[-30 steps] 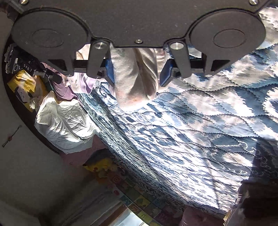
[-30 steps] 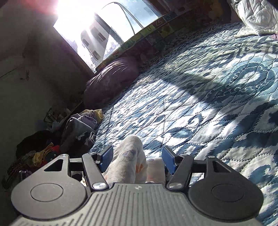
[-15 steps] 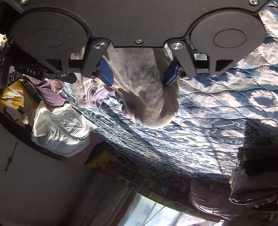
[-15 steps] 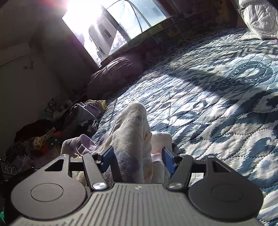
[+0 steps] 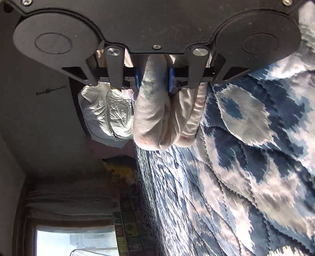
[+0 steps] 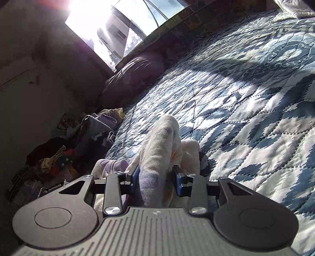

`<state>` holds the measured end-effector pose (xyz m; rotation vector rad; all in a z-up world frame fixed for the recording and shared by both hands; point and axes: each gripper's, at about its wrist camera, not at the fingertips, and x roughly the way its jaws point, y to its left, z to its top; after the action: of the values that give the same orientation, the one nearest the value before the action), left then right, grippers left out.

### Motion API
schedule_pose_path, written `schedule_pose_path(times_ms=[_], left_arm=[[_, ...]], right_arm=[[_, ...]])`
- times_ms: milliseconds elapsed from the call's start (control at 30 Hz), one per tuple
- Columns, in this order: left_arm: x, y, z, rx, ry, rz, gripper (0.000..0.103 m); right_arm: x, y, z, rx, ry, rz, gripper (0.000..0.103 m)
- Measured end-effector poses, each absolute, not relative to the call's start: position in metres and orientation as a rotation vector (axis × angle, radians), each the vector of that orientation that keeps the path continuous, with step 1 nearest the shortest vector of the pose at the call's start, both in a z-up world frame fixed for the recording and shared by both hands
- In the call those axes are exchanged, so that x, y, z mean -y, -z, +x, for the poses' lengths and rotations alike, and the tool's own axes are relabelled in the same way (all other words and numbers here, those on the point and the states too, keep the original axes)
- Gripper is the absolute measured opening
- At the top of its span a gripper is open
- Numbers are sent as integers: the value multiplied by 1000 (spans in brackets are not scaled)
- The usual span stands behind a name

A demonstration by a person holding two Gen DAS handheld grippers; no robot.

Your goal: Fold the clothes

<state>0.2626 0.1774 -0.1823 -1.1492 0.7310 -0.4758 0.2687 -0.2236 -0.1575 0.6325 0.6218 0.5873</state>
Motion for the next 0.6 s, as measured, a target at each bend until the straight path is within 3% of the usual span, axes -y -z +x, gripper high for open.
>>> schedule_pose_path(times_ms=[67, 133, 267, 500, 600], left_arm=[[-174, 157, 253, -710, 438, -1013, 55], [-164, 124, 233, -670, 369, -808, 70], [-138, 93, 201, -616, 258, -468, 76], [-107, 123, 226, -617, 308, -435, 73], [-107, 123, 228, -614, 388, -527, 47]], right_arm=[[224, 155, 265, -608, -593, 625, 37], [226, 154, 260, -598, -589, 621, 37], [232, 153, 250, -572, -565, 633, 37], [232, 158, 246, -581, -529, 680, 38], [237, 163, 249, -582, -535, 727, 38]])
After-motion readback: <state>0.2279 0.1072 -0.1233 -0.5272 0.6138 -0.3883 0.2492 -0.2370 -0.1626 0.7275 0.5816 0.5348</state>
